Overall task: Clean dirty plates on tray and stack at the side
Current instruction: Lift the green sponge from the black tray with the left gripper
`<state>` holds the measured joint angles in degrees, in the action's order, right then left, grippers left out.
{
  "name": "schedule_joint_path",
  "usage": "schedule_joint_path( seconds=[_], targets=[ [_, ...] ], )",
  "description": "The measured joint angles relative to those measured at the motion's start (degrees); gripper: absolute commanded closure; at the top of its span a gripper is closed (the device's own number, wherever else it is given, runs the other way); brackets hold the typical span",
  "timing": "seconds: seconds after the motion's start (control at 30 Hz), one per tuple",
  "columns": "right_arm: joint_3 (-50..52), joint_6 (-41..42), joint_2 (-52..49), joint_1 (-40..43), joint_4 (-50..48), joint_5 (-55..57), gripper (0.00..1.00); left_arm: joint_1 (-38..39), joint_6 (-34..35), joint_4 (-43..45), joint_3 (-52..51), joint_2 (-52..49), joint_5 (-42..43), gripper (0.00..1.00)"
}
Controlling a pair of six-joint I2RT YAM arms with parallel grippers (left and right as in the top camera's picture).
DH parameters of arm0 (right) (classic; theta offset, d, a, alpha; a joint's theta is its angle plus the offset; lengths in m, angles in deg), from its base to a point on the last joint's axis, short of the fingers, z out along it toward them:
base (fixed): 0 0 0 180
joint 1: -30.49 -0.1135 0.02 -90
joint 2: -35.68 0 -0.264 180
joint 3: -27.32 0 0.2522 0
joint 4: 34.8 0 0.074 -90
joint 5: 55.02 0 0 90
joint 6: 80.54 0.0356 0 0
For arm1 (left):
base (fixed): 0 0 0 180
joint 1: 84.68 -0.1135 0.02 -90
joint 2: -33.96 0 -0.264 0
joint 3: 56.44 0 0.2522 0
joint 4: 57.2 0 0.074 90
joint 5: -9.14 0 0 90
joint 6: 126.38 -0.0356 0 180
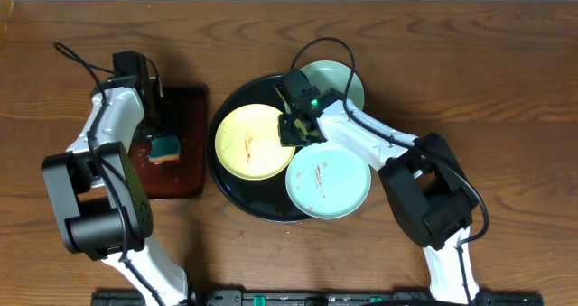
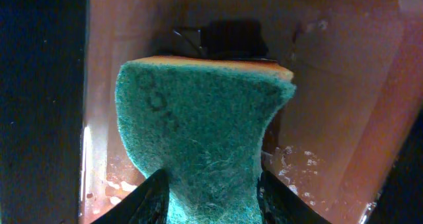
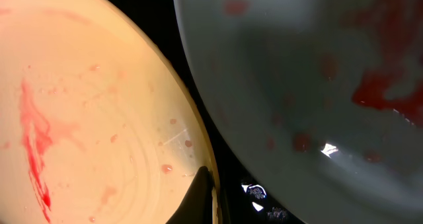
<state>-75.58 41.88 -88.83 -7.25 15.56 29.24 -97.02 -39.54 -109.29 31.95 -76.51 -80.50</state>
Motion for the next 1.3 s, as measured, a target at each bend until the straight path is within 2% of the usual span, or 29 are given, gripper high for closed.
schedule_joint_path(
  seconds=[0.27, 0.33, 0.53, 0.57, 0.6, 0.63, 0.97, 1.0, 1.1, 1.13, 1.2, 1.3],
  targets=[
    [0.0, 0.0, 0.0, 0.0, 0.0, 0.0, 0.97, 0.0, 1.0, 0.1, -1.1, 0.0, -0.7, 0.56],
    [0.0, 0.0, 0.0, 0.0, 0.0, 0.0, 0.97, 0.0, 1.6, 0.1, -1.2, 0.0, -0.7, 0.59],
    [0.0, 0.0, 0.0, 0.0, 0.0, 0.0, 0.97, 0.0, 3.7, 0.5, -1.2, 0.0, -0.7, 0.71],
    [0.0, 0.0, 0.0, 0.0, 0.0, 0.0, 0.97, 0.0, 3.9, 0.6, -1.2, 0.0, -0.8, 0.76],
    [0.0, 0.0, 0.0, 0.0, 0.0, 0.0, 0.96, 0.0, 4.4, 0.6, -1.2, 0.0, -0.8, 0.90],
    [0.0, 0.0, 0.0, 0.0, 0.0, 0.0, 0.96, 0.0, 4.6, 0.7, -1.2, 0.0, -0.8, 0.92],
    [0.0, -0.3, -0.1, 0.0, -0.1, 0.1, 0.96, 0.0, 4.7, 0.6, -1.2, 0.0, -0.8, 0.93],
    [0.0, -0.3, -0.1, 0.0, -0.1, 0.1, 0.96, 0.0, 4.7, 0.6, -1.2, 0.0, -0.8, 0.93],
    [0.0, -0.4, -0.1, 0.0, -0.1, 0.1, 0.93, 0.0, 4.6, 0.5, -1.2, 0.0, -0.8, 0.60],
    [0.0, -0.4, -0.2, 0.0, -0.1, 0.1, 0.93, 0.0, 4.9, 0.4, -1.2, 0.0, -0.8, 0.54],
    [0.0, -0.5, -0.3, -0.2, -0.2, 0.2, 0.93, 0.0, 4.8, 0.0, -1.2, 0.0, -0.8, 0.50],
    [-0.1, -0.5, -0.3, -0.4, -0.2, 0.5, 0.92, 0.0, 4.8, 0.0, -1.3, 0.0, -0.8, 0.50]
  ],
)
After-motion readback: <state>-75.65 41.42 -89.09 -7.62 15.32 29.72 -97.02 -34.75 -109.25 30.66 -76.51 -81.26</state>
